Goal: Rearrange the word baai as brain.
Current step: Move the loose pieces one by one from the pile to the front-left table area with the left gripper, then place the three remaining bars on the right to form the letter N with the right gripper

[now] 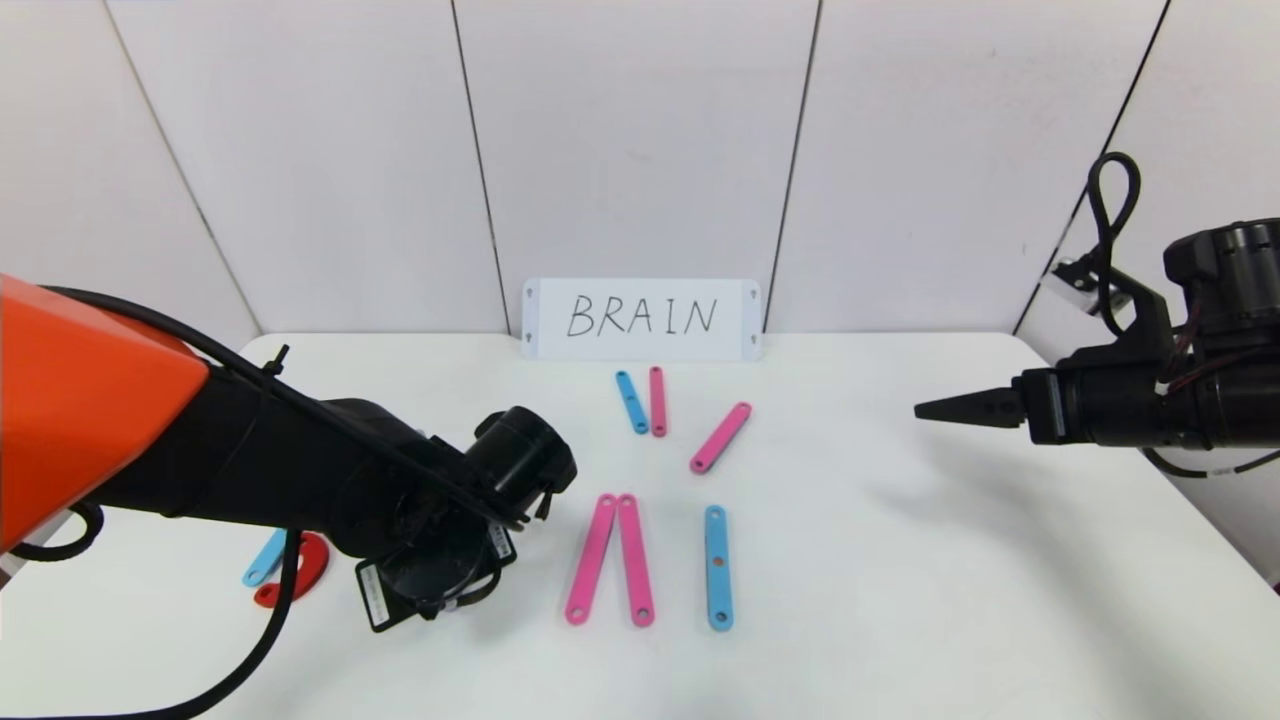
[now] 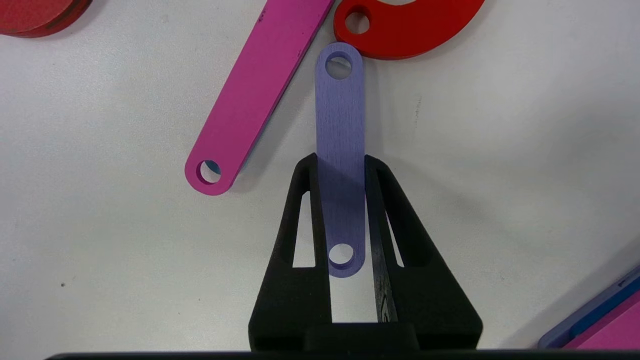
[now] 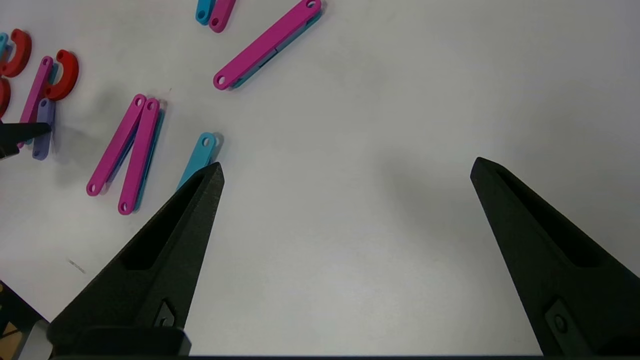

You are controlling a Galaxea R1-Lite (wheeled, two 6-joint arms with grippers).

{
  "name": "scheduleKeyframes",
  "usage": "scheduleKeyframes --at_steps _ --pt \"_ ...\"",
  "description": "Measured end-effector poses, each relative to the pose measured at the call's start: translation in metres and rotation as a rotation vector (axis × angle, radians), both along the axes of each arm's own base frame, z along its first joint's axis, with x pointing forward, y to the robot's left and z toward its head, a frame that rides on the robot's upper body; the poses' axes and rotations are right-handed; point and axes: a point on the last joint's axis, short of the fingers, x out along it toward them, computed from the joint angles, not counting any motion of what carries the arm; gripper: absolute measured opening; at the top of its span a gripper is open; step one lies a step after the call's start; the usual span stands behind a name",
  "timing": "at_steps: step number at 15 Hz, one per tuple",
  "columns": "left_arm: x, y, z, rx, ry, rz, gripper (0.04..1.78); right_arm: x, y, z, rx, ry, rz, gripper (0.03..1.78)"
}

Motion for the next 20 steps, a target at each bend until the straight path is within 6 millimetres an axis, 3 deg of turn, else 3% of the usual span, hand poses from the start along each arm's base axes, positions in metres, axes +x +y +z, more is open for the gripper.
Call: scheduleKeyframes --at_steps 4,9,12,14,17,20 --pt "0.0 0.0 0.0 0.001 0.0 0.0 0.49 0.0 0.0 0.0 0.0 0.001 0.0 1.73" --pt "0.0 0.0 0.0 0.001 -0.001 -0.001 1.3 0.0 0.0 0.0 0.0 0.002 0.001 1.73" --pt "0.0 -0.001 0.004 -0.006 -0.009 -0.005 1.63 0.0 0.001 0.0 0.0 0.002 0.003 1.73" --pt "-0.001 -0.002 0.007 -0.009 -0.016 -0.014 1.73 0.0 0.001 0.0 0.0 0.002 0.004 1.73" --pt "-0.002 -0.001 0.014 -0.017 -0.031 -0.022 1.74 0.0 0.001 0.0 0.0 0.002 0.004 1.73" --pt "-0.006 0.002 0.037 -0.03 -0.075 -0.083 1.74 -0.002 0.002 -0.001 -0.001 0.002 0.012 1.73"
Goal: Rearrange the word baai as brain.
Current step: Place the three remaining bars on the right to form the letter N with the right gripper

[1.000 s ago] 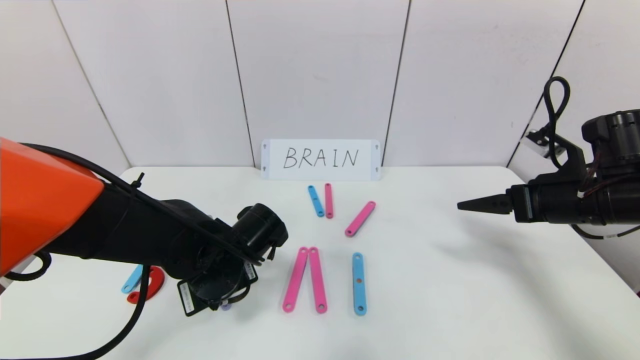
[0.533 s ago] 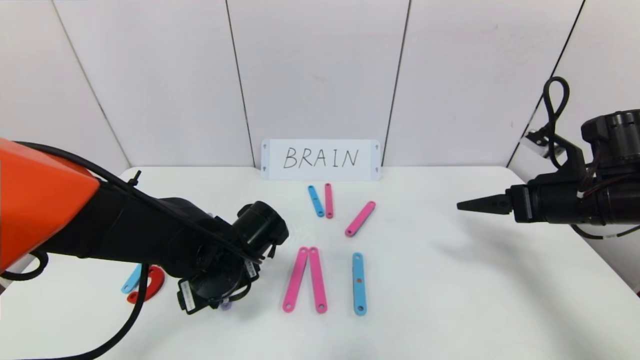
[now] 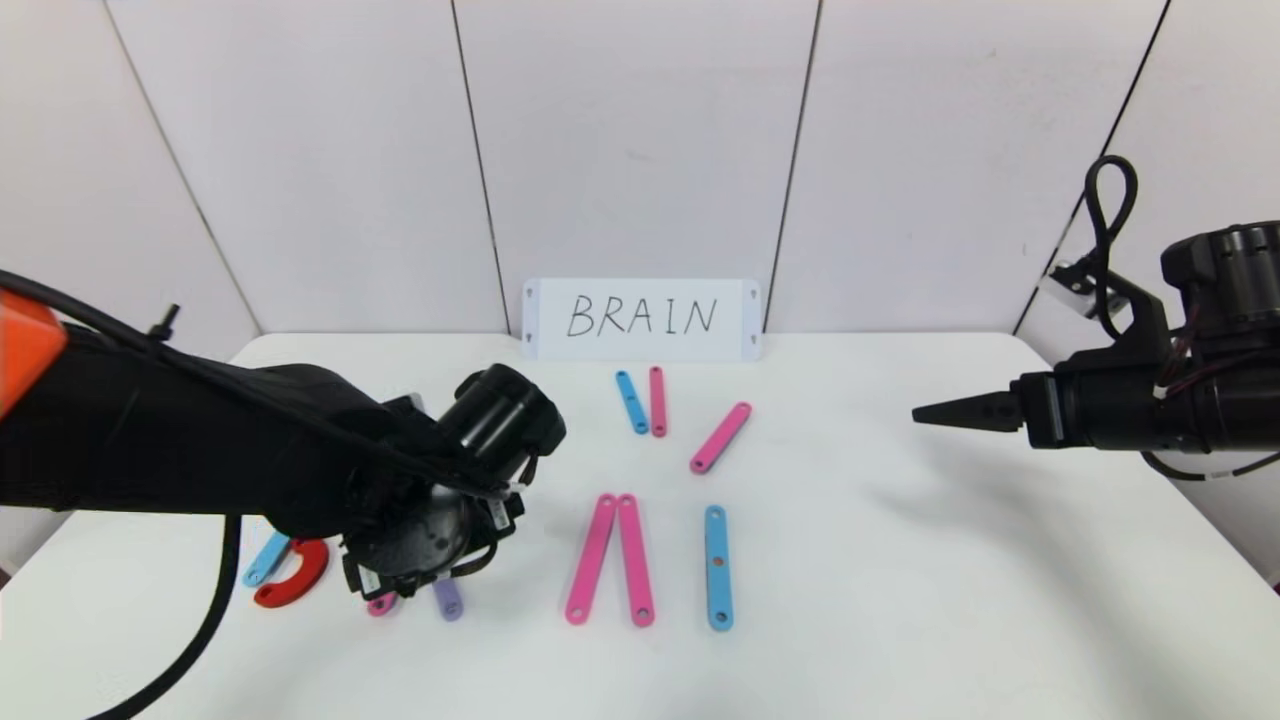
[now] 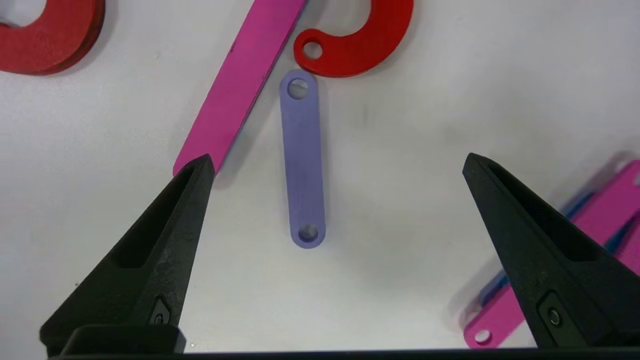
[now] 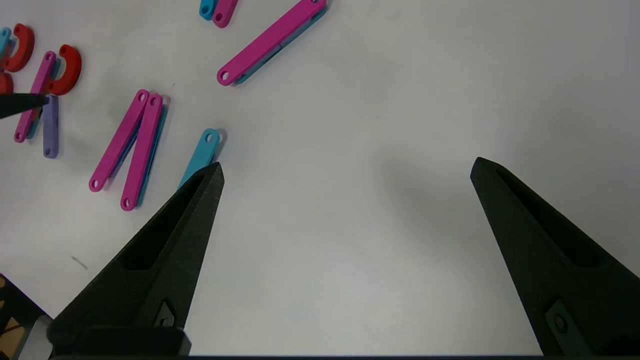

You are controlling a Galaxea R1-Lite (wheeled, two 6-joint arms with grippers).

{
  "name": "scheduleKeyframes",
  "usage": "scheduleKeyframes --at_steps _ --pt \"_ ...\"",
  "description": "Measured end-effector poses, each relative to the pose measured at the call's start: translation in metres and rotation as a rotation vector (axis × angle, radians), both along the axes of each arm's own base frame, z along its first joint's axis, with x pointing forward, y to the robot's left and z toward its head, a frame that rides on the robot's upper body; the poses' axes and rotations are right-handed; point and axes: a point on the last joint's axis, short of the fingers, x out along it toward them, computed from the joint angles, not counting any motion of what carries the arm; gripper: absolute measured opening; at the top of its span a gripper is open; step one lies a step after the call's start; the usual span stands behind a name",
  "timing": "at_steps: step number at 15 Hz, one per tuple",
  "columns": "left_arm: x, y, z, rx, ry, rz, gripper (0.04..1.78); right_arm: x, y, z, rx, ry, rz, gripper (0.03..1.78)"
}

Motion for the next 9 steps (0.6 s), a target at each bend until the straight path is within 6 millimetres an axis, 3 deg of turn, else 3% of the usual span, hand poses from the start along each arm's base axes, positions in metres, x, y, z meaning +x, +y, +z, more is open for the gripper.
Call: scheduleKeyframes --at_steps 5,9 --pt "-0.015 0.014 0.051 -0.026 -0.042 -0.325 1.74 -0.003 0.001 0.0 -0.011 -0.013 0.014 1.73" --pt "0.001 0.053 0.092 -0.128 -0.115 -0.568 1.74 -0.003 0.002 0.0 -0.011 -0.012 0.019 1.73"
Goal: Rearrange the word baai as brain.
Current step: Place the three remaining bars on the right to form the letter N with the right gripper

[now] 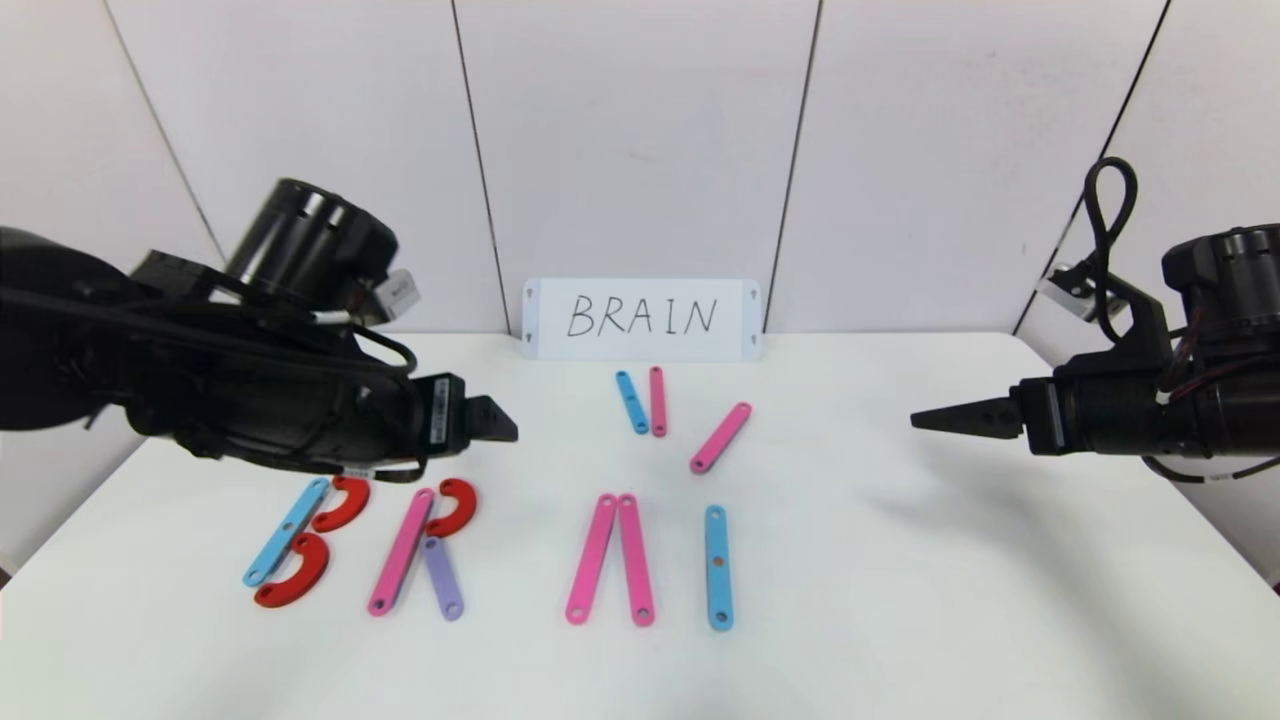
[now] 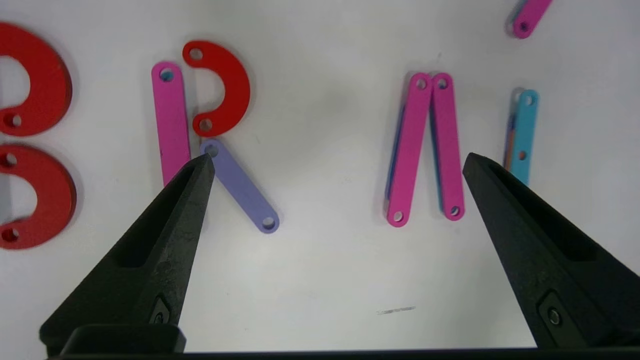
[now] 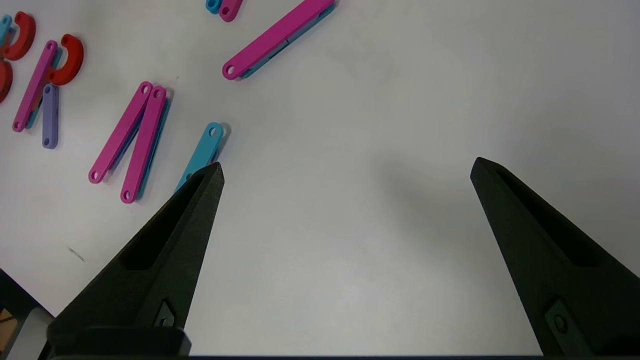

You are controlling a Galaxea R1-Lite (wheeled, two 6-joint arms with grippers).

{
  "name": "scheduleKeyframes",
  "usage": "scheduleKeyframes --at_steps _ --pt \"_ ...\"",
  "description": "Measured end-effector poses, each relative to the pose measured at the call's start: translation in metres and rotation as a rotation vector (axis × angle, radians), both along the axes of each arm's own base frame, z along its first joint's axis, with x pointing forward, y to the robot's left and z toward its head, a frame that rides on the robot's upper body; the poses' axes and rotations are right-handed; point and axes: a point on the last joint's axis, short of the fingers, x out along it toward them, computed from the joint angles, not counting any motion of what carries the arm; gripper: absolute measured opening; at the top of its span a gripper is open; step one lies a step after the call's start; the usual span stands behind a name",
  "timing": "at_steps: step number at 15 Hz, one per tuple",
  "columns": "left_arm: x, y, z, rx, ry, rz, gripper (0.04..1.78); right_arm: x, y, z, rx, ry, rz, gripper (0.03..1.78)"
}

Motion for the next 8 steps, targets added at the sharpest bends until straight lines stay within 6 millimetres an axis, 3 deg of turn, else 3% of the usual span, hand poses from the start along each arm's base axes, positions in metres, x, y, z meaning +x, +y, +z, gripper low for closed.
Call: scheduleKeyframes --at_steps 3,8 --pt "0.013 0.033 0.026 -0.059 -0.093 -0.16 1.74 -0.001 0.003 -0.003 -0.015 0.001 0.018 1.73" --pt "0.022 0.066 0.042 0.052 -0.222 -0.231 1.74 -0.002 0.006 -0.005 -0.047 0.0 0.022 1.73"
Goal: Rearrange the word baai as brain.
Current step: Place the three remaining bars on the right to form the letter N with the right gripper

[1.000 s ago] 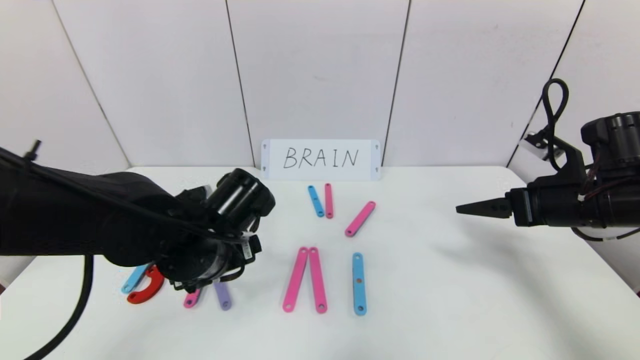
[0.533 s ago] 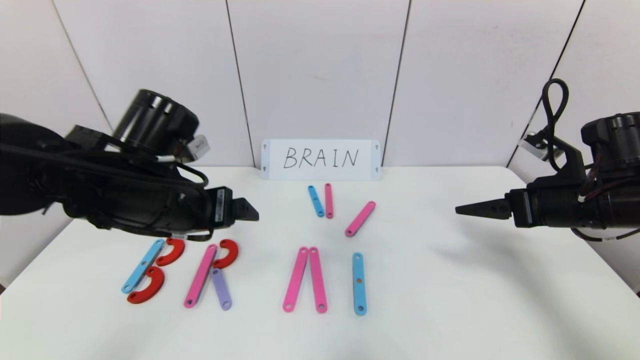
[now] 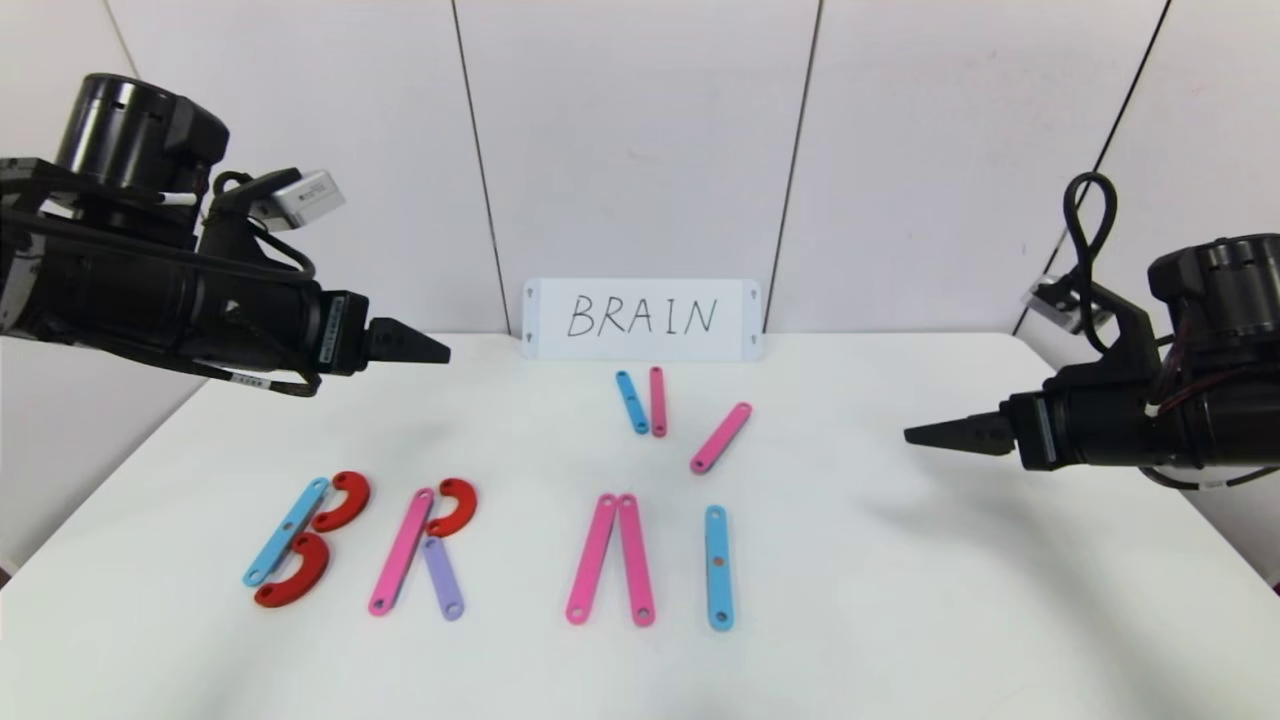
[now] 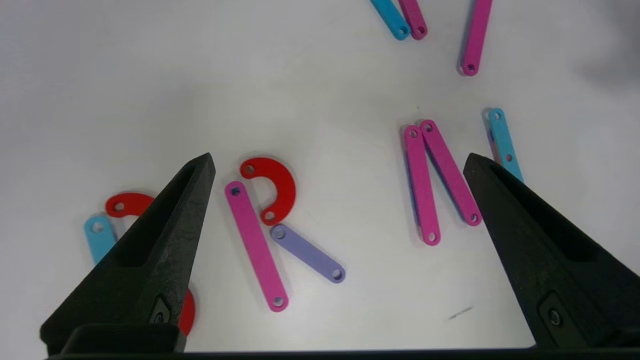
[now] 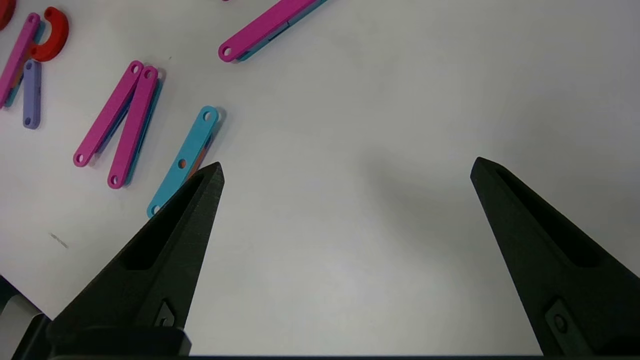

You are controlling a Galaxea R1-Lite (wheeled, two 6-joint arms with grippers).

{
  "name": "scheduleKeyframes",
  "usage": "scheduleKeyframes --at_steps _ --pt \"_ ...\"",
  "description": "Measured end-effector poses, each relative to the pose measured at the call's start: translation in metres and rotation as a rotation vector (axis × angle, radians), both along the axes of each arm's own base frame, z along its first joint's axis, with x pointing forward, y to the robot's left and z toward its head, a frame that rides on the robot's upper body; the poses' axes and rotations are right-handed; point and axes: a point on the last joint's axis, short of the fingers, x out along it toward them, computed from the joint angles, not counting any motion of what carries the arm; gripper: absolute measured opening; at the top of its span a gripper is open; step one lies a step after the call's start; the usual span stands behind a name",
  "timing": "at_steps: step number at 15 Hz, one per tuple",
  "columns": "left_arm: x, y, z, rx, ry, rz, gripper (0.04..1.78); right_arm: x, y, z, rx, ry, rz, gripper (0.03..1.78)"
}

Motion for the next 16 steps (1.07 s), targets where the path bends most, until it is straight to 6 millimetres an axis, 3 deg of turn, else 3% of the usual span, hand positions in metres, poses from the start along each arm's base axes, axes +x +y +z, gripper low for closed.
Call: scheduleKeyframes --at_steps 4,8,13,16 --pt "0.008 0.014 0.009 -0.005 -0.043 0.039 1.74 0.001 0.004 0.006 -0.023 -0.045 -0.02 1.73" --pt "0.014 0.016 0.01 -0.009 -0.047 0.048 1.74 0.005 0.023 0.017 -0.059 -0.068 -0.052 1.73" --pt "0.018 0.017 0.01 -0.007 -0.053 0.058 1.74 0.013 0.057 0.035 -0.069 -0.116 -0.085 1.73" --pt "0.021 0.017 0.008 -0.005 -0.048 0.06 1.74 0.027 0.09 0.045 -0.066 -0.145 -0.136 1.73"
